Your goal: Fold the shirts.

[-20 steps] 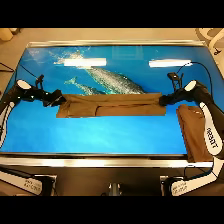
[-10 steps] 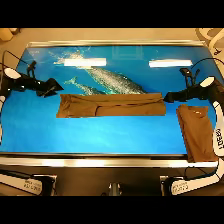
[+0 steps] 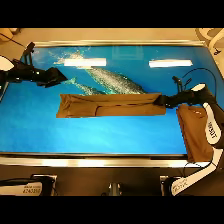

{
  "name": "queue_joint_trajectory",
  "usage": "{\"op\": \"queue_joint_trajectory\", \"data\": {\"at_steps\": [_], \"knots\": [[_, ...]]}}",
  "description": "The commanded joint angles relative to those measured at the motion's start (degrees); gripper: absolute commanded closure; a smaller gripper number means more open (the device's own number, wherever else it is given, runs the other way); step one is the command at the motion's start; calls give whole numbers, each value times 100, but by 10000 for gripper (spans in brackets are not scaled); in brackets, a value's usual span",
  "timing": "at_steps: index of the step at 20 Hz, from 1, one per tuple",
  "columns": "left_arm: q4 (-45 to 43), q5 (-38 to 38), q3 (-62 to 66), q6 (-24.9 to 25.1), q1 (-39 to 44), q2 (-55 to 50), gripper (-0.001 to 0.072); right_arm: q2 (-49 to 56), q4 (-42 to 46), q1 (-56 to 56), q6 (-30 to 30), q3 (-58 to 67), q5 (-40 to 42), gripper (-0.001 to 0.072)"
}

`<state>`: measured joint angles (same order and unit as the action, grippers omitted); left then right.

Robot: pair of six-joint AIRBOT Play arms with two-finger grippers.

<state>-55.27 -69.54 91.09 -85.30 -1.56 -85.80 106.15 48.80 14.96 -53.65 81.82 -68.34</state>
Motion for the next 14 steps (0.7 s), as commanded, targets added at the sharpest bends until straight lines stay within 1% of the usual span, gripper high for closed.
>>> {"op": "queue_joint_trajectory", "data": {"at_steps": [1, 2, 3, 4, 5, 6, 7, 9, 11, 14], "knots": [[0, 15, 7, 4, 437, 153, 174, 127, 2, -313, -74, -4, 90, 172], [0, 57, 2, 4, 544, 136, 174, 122, -13, -387, -74, -4, 103, 397], [0, 146, -4, 2, 658, 103, 192, 103, -98, -431, -107, -4, 98, 675], [0, 278, -7, 2, 776, 48, 309, 48, -295, -428, -109, -4, 28, 689], [0, 533, -15, 0, 911, -39, 581, -72, -446, -424, -33, -2, -35, 690], [2, 881, -15, -13, 1056, -164, 676, -245, -507, -404, 24, 0, -79, 690], [7, 1272, -13, -144, 1231, -339, 679, -479, -514, -404, 39, 0, -138, 690], [133, 1786, -13, -634, 1609, -776, 680, -1001, -511, -404, 103, 0, -306, 690], [837, 2015, -11, -662, 2006, -1311, 681, -1528, -509, -404, 101, 0, -531, 690], [2155, 2050, 0, -308, 2498, -2094, 680, -2194, -505, -404, 98, 0, -850, 689]]}}
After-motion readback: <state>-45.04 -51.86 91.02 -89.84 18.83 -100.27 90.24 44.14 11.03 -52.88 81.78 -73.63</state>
